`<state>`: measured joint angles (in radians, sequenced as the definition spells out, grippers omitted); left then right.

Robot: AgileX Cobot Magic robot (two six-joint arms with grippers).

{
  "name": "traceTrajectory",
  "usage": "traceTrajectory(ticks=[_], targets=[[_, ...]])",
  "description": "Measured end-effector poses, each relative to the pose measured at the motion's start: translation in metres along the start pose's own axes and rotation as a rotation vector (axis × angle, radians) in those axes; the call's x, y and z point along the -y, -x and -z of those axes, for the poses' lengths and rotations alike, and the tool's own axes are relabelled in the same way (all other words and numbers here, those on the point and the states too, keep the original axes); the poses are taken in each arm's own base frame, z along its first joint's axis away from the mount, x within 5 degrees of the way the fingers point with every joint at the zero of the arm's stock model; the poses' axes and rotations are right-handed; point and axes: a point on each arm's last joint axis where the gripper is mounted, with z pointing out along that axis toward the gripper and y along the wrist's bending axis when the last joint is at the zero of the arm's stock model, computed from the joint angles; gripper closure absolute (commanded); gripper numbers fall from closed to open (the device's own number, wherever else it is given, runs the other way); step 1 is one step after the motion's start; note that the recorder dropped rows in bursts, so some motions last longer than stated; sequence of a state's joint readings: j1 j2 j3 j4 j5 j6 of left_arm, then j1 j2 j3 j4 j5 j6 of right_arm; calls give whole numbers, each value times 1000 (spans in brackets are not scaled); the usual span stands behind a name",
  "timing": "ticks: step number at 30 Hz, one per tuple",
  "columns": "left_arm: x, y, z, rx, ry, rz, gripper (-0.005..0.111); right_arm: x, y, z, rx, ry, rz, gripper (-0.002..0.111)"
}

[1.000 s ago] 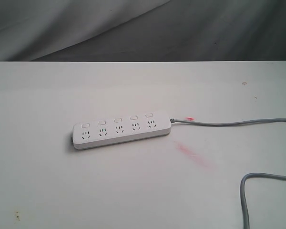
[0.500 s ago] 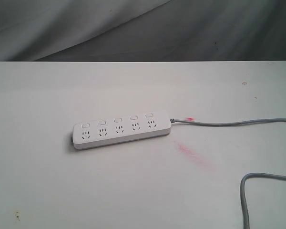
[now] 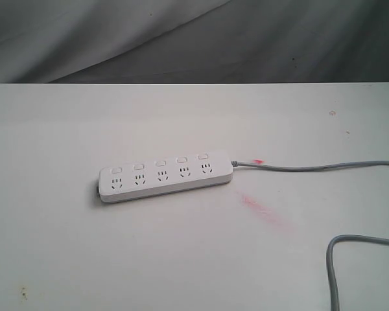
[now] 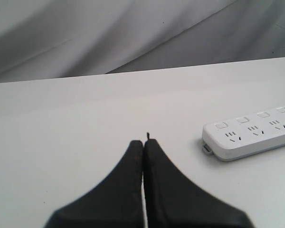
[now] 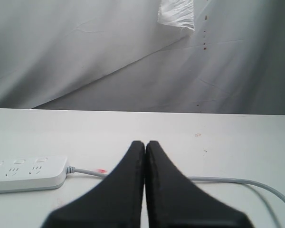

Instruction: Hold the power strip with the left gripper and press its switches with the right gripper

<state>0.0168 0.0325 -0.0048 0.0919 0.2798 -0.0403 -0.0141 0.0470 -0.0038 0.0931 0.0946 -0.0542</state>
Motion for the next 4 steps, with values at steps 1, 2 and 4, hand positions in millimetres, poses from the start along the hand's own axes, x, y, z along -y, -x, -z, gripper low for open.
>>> traceTrajectory(ticks=[1,2,4], targets=[[0,0,0,0,0,0,106,0,0,0,0,0,0,108],[0,0,0,0,0,0,106,0,0,0,0,0,0,108],[0,0,0,0,0,0,106,0,0,0,0,0,0,108]])
